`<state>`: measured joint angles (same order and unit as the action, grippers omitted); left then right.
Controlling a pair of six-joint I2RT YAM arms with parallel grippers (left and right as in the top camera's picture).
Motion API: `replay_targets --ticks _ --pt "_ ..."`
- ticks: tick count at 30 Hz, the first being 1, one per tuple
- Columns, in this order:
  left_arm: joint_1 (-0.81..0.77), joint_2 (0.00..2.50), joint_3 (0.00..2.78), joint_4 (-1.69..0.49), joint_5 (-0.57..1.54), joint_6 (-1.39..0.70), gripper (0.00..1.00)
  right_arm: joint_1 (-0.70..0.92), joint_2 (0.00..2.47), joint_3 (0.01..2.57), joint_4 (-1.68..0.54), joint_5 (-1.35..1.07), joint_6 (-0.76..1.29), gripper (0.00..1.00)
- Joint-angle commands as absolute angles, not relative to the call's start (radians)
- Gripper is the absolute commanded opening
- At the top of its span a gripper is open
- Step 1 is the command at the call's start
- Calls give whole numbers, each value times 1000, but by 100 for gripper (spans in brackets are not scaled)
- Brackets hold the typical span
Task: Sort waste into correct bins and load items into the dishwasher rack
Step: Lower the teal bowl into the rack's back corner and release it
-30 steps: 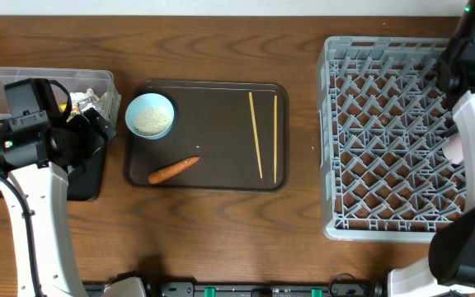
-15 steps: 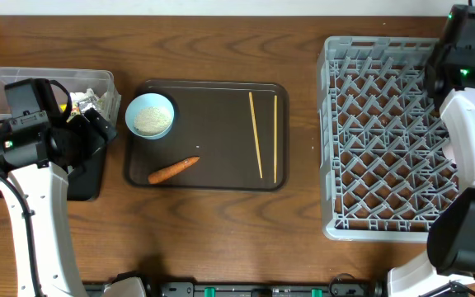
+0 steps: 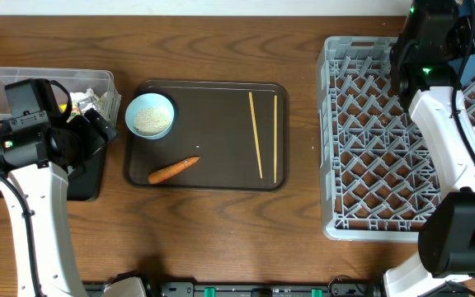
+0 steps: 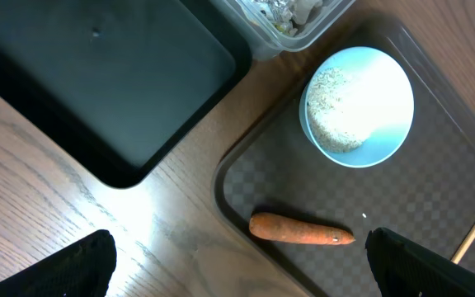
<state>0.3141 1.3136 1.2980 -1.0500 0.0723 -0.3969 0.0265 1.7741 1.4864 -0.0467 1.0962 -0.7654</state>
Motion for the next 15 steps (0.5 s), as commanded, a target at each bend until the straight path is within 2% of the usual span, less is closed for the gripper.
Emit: replay_targets --ticks 1,15 --pt "318 1319 1290 -1054 71 -410 99 25 1768 1450 -39 1099 -775 1" --pt "319 1319 1290 -1054 71 -410 99 -19 1768 1280 200 1111 -876 1"
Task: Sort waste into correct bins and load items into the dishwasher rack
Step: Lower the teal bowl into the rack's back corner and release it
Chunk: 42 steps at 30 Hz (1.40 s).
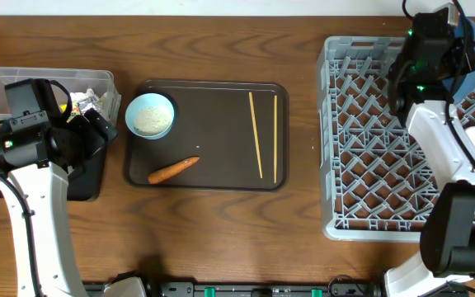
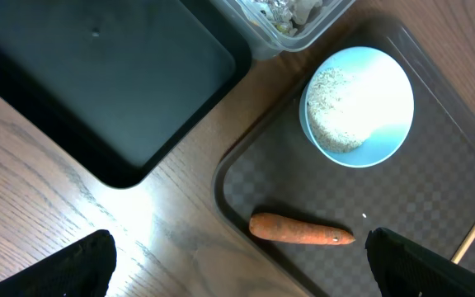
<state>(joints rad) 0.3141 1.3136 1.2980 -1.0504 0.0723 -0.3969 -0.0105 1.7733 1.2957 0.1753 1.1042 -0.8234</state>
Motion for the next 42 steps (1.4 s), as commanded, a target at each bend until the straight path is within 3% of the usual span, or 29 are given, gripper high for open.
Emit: replay_targets --ticks 1,7,27,31,37,39,42 --pt "318 1319 1290 -1054 71 -410 99 -19 1768 1280 231 1114 -897 1" --pt "319 1319 1290 -1054 71 -410 99 -19 1768 1280 374 1122 -1034 1" --pt "318 1319 1290 -1054 71 -410 99 76 1768 1162 344 1147 -887 2" --pt "319 1319 1290 -1054 71 -409 99 122 1768 1162 343 1208 -886 32" --pt "318 1319 1290 -1054 71 -410 99 161 1768 1162 326 1285 -794 69" --pt "318 1319 1290 -1054 71 -410 99 167 1768 1162 288 1288 -749 78" --pt "319 1319 1290 -1054 71 -410 99 175 1768 1162 184 1287 -674 81"
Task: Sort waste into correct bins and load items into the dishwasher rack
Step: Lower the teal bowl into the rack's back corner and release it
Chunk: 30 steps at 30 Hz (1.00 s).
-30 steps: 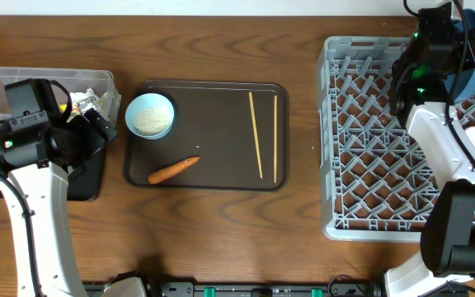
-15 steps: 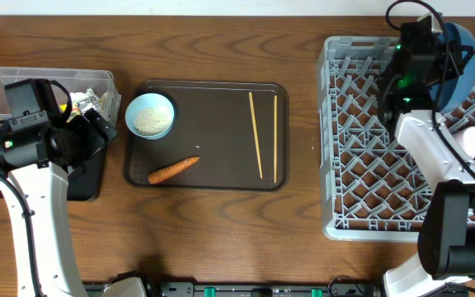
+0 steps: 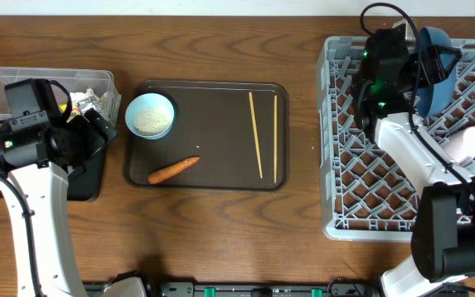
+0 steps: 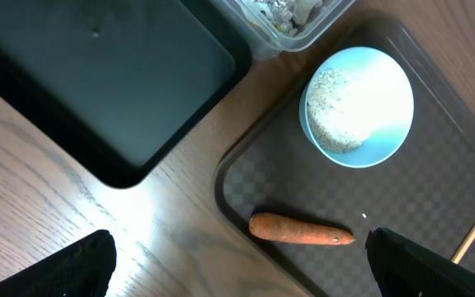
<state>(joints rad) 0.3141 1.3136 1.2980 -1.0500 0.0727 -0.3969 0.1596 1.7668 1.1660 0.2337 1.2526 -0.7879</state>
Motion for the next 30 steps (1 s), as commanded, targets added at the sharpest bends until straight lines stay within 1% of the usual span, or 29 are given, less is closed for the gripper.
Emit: replay_targets --ticks 1,6,8,11,15,18,24,26,30 --pt "319 1319 1290 -1054 71 -409 99 178 1768 1162 141 1286 -643 82" --pt "318 1319 1290 -1054 71 -410 99 194 1767 1162 -119 1252 -377 86" --pt "319 1319 1290 -1054 71 -410 99 204 1765 1162 -215 1204 -278 87" --pt "318 1319 1290 -1054 71 -409 99 228 1751 1162 -317 1107 -182 88" --pt "318 1319 1290 -1053 70 -409 99 261 1707 1162 -372 950 -142 90" --pt "318 1319 1290 -1054 70 -409 99 287 1655 1163 -411 845 -138 90" --pt "318 1319 1290 -1053 70 -409 99 297 1524 1163 -521 661 -22 91" --pt "318 1319 1290 -1054 70 -409 99 292 1490 1163 -541 619 -22 91" --pt "318 1319 1290 -1054 71 -409 99 288 1459 1163 -559 612 -23 91"
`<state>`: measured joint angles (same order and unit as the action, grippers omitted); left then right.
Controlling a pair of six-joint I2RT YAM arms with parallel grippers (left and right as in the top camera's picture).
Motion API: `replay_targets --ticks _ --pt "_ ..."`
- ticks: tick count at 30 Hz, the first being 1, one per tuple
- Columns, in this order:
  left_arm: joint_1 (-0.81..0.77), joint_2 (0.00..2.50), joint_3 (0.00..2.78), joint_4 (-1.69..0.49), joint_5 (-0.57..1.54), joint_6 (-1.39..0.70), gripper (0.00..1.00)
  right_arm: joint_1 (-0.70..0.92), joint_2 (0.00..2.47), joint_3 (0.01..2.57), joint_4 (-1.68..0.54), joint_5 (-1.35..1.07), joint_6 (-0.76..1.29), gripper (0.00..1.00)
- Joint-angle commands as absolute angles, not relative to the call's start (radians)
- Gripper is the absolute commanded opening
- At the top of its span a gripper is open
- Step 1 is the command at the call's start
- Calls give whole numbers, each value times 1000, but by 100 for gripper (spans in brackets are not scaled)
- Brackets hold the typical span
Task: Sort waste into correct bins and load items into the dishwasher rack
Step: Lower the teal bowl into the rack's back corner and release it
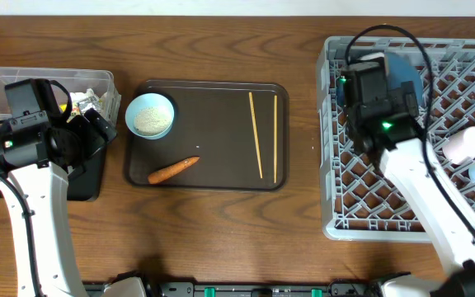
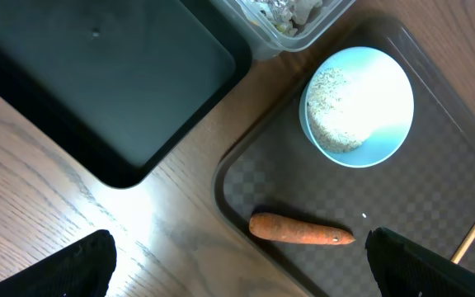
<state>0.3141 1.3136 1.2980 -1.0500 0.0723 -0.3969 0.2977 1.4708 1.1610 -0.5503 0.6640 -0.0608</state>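
On the dark tray (image 1: 213,177) lie a light blue bowl of rice (image 1: 150,115), a carrot (image 1: 174,169) and two chopsticks (image 1: 256,134). The left wrist view shows the bowl of rice (image 2: 357,107) and the carrot (image 2: 301,230) too. My left gripper (image 2: 242,276) hangs open over the tray's left edge, holding nothing. My right gripper (image 1: 392,74) is over the left part of the dishwasher rack (image 1: 336,223). It is shut on a darker blue bowl (image 1: 407,66), and the wrist mostly hides its fingers.
A clear bin with scraps stands at the far left, also seen as the clear bin (image 2: 291,21). A black bin (image 2: 97,74) lies beside it under my left arm. White cups (image 1: 462,144) rest in the rack's right side.
My right arm has moved further left and nearer over the rack, and the blue bowl has come with it. The left arm and everything on the tray are unchanged.
My right gripper was at the rack's far right corner with the blue bowl beside it. Later it was still at the back right, then over the rack's back middle, and now over its left part. The left gripper stayed open over the tray edge throughout.
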Motion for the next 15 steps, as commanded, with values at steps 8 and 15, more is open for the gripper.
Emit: replay_targets --ticks 8,15 --pt "318 1319 1290 -1054 70 -409 99 288 1460 1163 -580 580 -22 90" --pt "316 1319 1290 -1053 71 -409 98 289 1459 1163 -599 524 -23 93"
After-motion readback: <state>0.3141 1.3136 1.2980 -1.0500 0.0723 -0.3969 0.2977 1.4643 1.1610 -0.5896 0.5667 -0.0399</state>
